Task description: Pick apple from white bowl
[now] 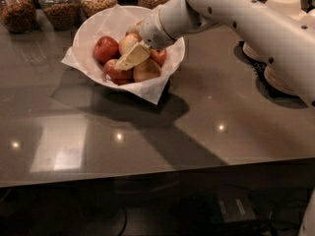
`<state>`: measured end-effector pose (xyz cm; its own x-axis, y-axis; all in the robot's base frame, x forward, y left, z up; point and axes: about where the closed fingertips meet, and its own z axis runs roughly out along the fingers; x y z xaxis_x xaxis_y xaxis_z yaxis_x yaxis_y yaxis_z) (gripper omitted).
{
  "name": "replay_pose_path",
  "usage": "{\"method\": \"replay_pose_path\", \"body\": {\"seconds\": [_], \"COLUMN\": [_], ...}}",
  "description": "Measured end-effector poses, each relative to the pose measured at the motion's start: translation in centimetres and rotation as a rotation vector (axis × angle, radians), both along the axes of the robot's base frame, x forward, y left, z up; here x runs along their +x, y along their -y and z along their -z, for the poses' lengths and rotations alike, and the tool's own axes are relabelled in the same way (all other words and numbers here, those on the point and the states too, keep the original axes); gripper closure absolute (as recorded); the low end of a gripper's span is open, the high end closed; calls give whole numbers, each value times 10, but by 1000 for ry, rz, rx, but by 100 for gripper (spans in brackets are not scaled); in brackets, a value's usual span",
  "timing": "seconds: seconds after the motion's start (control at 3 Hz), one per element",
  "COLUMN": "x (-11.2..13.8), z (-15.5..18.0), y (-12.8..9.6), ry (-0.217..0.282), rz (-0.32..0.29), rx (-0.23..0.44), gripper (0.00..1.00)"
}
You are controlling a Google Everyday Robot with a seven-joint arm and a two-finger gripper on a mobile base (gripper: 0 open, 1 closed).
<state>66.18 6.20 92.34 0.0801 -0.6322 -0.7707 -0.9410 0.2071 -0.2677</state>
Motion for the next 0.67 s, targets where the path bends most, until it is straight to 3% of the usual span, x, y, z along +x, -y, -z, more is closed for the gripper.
{"method": "replay_pose_path", "body": {"seconds": [0.67], "x": [3], "z": [13], "y": [0], "ry": [-23], "rz": [4], "rx": [-14], "gripper": [34]}}
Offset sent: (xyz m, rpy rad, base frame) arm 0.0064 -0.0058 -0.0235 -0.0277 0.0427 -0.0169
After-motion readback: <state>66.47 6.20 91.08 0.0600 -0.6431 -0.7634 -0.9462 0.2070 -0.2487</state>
